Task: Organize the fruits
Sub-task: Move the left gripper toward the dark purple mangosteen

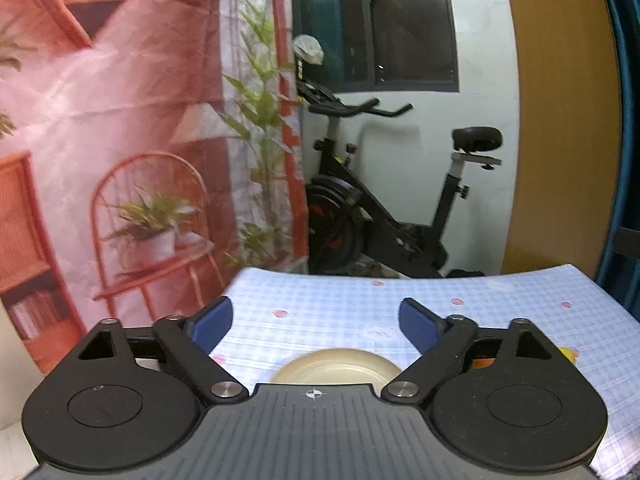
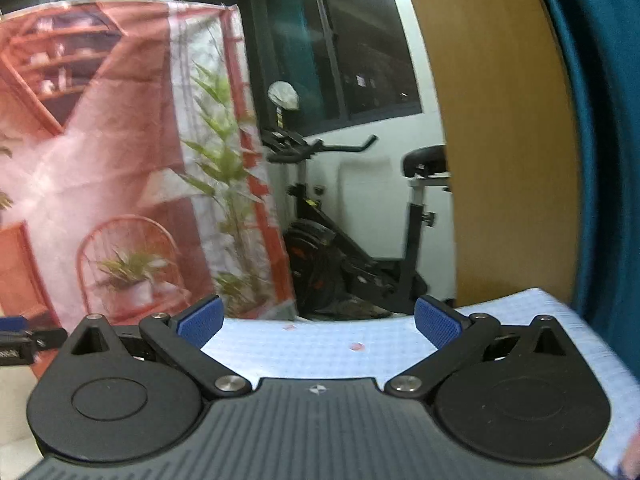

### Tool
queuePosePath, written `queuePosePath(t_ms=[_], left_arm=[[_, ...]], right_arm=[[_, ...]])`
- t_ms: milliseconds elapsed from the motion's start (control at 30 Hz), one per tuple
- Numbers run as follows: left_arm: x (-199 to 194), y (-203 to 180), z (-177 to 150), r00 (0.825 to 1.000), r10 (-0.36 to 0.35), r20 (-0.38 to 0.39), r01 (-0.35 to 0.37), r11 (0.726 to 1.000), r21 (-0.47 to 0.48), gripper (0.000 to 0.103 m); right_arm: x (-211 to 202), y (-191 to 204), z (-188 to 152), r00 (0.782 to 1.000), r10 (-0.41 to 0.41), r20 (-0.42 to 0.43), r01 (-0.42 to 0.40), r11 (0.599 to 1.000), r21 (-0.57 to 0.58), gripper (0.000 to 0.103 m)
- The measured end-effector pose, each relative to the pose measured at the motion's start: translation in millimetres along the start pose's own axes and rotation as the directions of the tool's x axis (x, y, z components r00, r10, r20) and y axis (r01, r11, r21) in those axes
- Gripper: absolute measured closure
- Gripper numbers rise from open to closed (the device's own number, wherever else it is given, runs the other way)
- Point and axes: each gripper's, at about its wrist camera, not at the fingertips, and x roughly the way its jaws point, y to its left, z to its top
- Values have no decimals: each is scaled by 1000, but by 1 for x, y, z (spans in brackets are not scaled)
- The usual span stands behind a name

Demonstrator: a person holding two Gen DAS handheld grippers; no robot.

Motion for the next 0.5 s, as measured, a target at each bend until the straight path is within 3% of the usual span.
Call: queuePosePath(t_ms=[100,200,367,433,500], left_arm=[[12,-1,-6,999,-53,-1,53,998,-24,17],[22,-2,-11,998,-64,13,65,998,-24,17],[41,-4,-17,997,-59,-40,58,998,-31,17],[49,-4,-21,996,-56,-65,53,997,-47,17],[56,-4,-24,994,-64,-90,59,997,-56,9]], right_arm=[[11,-9,-8,998,54,28,-55,997,58,0],[31,-13,-16,997,77,-29,-74,993,94,0],[55,-9,-35,998,34,-60,-30,997,65,0],[66,-7,-43,994,7,-112,-2,999,51,0],[74,-2,-52,988,3,-155,0,1000,17,1]])
